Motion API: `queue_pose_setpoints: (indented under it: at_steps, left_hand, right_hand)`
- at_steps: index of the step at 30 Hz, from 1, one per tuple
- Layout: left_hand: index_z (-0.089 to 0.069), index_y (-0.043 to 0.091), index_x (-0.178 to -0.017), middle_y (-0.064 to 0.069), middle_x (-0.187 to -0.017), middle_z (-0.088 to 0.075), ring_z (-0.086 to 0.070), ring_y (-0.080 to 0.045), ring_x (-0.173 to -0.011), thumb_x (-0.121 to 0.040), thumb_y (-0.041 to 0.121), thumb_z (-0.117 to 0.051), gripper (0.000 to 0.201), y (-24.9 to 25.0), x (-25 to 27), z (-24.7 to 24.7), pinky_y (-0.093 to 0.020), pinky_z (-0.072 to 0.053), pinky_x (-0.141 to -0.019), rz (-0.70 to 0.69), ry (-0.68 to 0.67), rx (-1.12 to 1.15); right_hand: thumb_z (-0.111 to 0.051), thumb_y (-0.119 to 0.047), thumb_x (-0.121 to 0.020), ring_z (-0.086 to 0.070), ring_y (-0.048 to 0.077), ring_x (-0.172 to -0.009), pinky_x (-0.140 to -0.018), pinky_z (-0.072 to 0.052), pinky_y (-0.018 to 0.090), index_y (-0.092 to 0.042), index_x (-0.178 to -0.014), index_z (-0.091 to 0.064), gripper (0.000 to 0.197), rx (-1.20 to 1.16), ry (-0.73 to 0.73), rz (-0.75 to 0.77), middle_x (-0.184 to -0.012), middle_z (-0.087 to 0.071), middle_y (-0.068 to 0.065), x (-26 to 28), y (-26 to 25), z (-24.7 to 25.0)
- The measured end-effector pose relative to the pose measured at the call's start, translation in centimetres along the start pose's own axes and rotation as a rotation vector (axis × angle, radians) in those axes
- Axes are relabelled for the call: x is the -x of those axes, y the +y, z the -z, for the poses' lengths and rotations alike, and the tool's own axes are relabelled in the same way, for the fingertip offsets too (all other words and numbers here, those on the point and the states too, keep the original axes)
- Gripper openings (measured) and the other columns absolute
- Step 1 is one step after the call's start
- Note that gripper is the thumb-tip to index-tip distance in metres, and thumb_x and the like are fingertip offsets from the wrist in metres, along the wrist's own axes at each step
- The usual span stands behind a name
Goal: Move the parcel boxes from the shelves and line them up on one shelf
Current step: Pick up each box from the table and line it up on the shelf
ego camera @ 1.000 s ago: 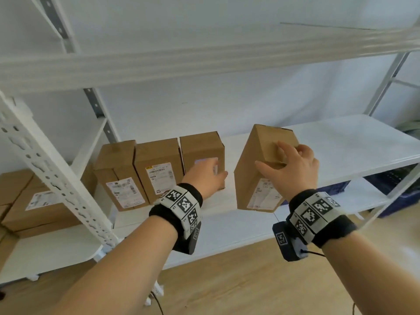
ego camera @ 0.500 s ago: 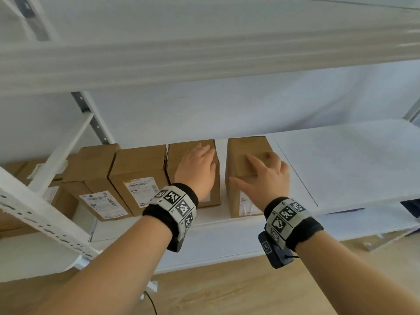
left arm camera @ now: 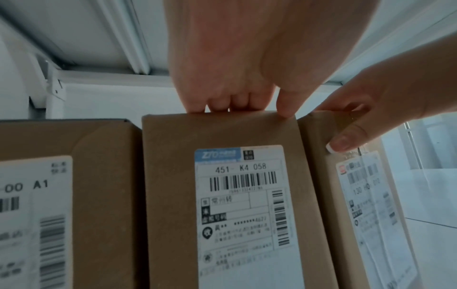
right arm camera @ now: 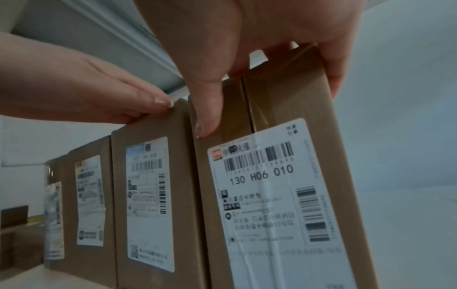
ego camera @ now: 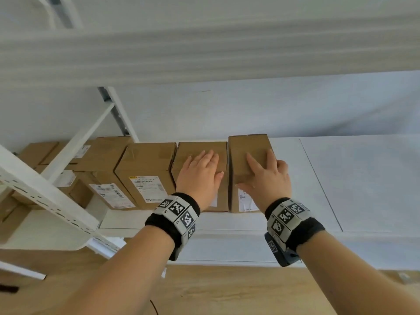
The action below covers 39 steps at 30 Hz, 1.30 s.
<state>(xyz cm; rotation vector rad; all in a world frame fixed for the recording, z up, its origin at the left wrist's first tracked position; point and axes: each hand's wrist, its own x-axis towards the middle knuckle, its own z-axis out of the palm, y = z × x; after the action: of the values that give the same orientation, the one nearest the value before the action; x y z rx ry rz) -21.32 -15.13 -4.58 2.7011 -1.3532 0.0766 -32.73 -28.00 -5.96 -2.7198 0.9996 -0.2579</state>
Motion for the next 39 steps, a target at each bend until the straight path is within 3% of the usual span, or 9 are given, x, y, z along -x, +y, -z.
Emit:
queue_pose_setpoints:
  at_steps: [11,39]
  left_hand:
    - [-0.018,0.02,-0.149,0.003,-0.157,-0.015,-0.01,-0.013,-0.145,-0.1,0.041,-0.024,0.054,-0.28,-0.02,-0.7,-0.035,-0.005,-0.119,-0.015,0.047,-0.01]
    - [-0.011,0.017,-0.15,0.0,-0.159,-0.009,-0.006,-0.015,-0.146,-0.1,0.041,-0.027,0.058,-0.18,0.74,-0.88,-0.036,-0.001,-0.118,-0.041,0.069,-0.058]
  right_hand:
    - [-0.059,-0.063,-0.076,-0.033,0.034,-0.121,-0.085,-0.046,0.037,-0.043,-0.143,-0.024,0.078,0.095,-0.02,0.005,-0.15,-0.02,0.008,-0.37,-0.45,0.46]
    - [-0.054,-0.064,-0.079,-0.033,0.032,-0.12,-0.08,-0.048,0.037,-0.045,-0.143,-0.019,0.075,0.125,-0.019,0.005,-0.151,-0.017,0.006,-0.02,-0.44,0.2]
